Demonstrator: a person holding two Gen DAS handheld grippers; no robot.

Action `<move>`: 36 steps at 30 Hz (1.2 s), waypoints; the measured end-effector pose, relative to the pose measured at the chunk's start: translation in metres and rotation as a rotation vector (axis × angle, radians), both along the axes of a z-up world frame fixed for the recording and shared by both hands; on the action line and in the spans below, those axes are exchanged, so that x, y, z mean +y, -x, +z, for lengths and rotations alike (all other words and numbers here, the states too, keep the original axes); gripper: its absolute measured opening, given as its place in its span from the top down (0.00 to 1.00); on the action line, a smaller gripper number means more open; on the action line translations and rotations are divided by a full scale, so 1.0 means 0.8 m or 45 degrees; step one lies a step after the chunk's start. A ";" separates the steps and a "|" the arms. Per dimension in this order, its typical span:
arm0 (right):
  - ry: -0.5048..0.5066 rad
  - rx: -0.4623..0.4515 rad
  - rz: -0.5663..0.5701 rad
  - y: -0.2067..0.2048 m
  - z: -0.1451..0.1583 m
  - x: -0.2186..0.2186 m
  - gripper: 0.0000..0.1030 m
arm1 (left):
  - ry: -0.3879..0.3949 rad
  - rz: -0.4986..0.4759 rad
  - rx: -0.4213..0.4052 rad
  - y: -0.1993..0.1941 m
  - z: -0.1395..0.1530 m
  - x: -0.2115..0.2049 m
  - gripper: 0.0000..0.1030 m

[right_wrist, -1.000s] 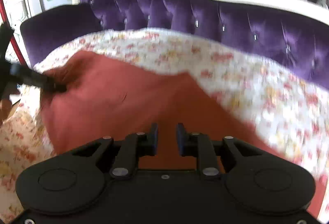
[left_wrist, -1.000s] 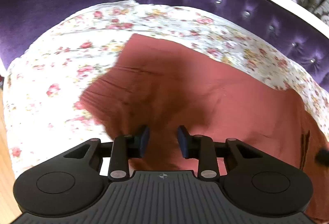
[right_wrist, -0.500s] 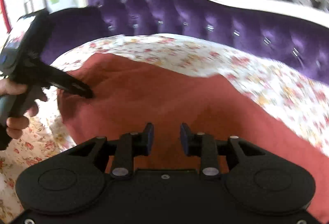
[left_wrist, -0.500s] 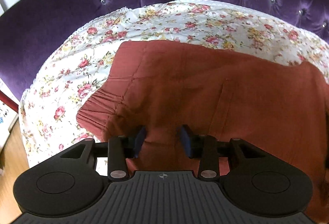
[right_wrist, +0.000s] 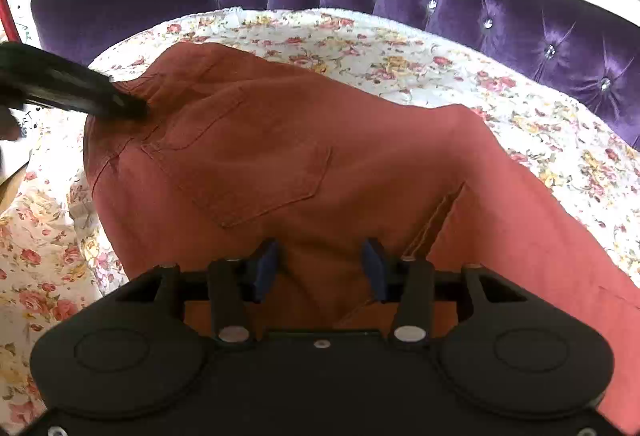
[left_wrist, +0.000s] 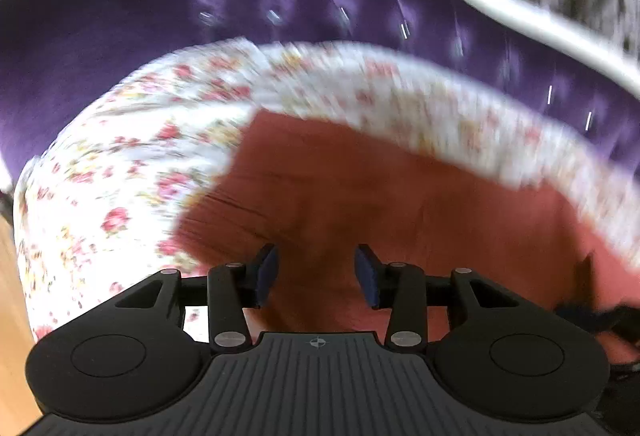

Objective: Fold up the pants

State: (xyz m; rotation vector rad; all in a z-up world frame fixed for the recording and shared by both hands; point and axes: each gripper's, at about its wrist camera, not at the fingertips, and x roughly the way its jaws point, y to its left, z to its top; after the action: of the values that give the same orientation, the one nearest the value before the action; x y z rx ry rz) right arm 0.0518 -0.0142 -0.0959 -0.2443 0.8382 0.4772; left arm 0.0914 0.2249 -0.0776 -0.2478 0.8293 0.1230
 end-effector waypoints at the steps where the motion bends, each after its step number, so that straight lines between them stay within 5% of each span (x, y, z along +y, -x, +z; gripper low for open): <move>1: 0.005 0.003 0.005 -0.001 0.000 0.001 0.48 | 0.057 0.041 -0.037 0.011 0.004 0.018 0.53; 7: -0.019 -0.018 0.021 0.002 -0.004 -0.001 0.47 | 0.250 0.223 -0.068 0.045 -0.005 0.100 0.47; 15: -0.024 -0.021 0.025 0.002 -0.003 -0.002 0.47 | 0.384 0.107 -0.031 0.027 -0.039 0.086 0.43; 24: -0.044 -0.034 0.027 0.004 -0.005 -0.004 0.46 | 0.182 0.012 -0.013 -0.013 -0.048 0.043 0.23; 30: -0.071 -0.048 0.019 0.006 -0.005 -0.006 0.46 | 0.105 0.006 -0.017 -0.030 -0.049 0.026 0.20; 32: -0.071 -0.054 0.019 0.008 -0.005 -0.006 0.46 | 0.122 0.032 -0.024 -0.033 -0.049 0.028 0.24; 34: -0.072 -0.056 0.018 0.008 -0.005 -0.006 0.46 | 0.096 0.080 -0.029 -0.031 -0.047 0.029 0.63; 36: -0.076 -0.054 0.015 0.008 -0.004 -0.007 0.46 | 0.133 0.078 -0.039 -0.031 -0.044 0.031 0.75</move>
State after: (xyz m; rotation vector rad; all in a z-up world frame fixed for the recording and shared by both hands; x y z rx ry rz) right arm 0.0455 -0.0199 -0.0991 -0.2040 0.7804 0.5058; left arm 0.1162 0.2494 -0.1125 -0.3726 0.7990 0.1336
